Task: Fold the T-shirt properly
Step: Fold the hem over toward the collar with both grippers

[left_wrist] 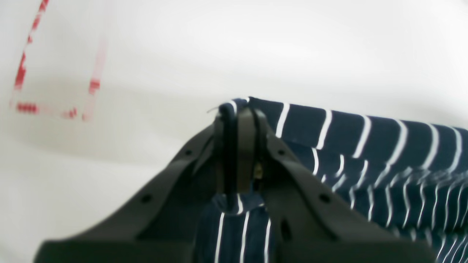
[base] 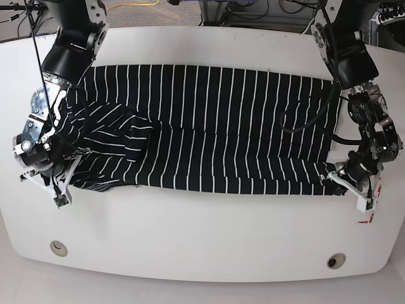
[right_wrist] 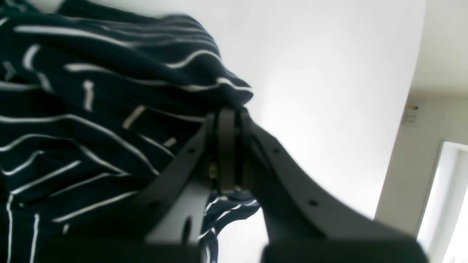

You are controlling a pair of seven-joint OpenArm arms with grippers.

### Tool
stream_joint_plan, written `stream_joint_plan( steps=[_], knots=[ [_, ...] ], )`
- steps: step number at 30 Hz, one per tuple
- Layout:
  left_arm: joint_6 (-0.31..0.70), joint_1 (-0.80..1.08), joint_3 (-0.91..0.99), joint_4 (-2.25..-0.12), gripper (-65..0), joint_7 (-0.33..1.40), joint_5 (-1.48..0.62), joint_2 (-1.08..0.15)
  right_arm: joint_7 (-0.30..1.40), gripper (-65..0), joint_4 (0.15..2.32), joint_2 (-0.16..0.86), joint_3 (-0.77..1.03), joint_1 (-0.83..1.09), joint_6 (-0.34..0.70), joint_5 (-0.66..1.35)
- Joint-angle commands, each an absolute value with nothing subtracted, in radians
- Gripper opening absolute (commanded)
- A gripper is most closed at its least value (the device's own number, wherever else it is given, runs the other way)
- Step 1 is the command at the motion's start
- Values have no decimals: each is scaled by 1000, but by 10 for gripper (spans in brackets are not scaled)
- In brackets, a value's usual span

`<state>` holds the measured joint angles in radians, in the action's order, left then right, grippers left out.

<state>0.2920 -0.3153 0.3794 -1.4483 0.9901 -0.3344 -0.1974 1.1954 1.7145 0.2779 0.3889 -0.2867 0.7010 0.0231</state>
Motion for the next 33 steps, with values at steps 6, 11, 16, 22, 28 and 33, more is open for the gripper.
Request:
stream_joint_plan(
  steps=[6,11,16,22,28,33],
  knots=[
    [294,-249,384,-1572,-631,993,-338,-231,1201,-650,1911,252,394,-173,698,10],
    [294,-193,384,-1641,-631,1013,-338,-240,1219,-650,1954,237,395,-105,698,13],
    [306,-150,384,-1676,-631,1040,-338,-242,1242,-650,1959,232,395,-61,698,13],
    [398,-85,384,-1690,-631,1041,-337,-272,1242,-650,1959,228,397,-2,698,13],
    [414,-27,384,-1692,-631,1041,-337,-277,1244,-650,1960,226,397,51,698,13],
    [414,19,386,-1687,-629,1041,-337,-309,1244,-648,1965,225,397,91,698,13]
  ],
)
